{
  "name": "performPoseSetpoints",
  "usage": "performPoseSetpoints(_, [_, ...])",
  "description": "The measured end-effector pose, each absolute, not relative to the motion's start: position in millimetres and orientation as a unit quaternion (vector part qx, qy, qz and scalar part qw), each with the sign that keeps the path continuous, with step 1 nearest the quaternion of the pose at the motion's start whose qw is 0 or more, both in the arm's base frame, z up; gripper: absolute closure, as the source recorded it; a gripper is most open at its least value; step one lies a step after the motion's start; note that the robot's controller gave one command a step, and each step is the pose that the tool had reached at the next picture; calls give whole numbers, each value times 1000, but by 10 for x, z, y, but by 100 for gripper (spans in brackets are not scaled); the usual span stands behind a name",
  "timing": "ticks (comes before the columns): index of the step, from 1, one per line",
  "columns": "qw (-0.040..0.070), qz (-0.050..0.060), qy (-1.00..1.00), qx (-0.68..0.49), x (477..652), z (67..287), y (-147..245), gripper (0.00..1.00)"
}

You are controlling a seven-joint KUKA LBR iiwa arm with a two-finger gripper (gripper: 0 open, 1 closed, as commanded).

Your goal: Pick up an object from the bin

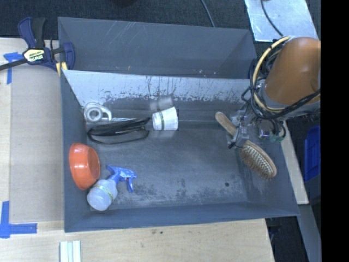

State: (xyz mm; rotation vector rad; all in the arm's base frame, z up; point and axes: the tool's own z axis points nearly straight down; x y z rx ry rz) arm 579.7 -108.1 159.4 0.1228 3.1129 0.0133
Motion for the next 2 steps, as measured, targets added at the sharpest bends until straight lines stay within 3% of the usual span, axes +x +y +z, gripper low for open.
performPoseSetpoints(1, [6, 6, 999, 37, 5846, 1389, -1006, 100])
performPoseSetpoints(2, [17, 3, 999, 31, 5809, 1843, -1130, 100])
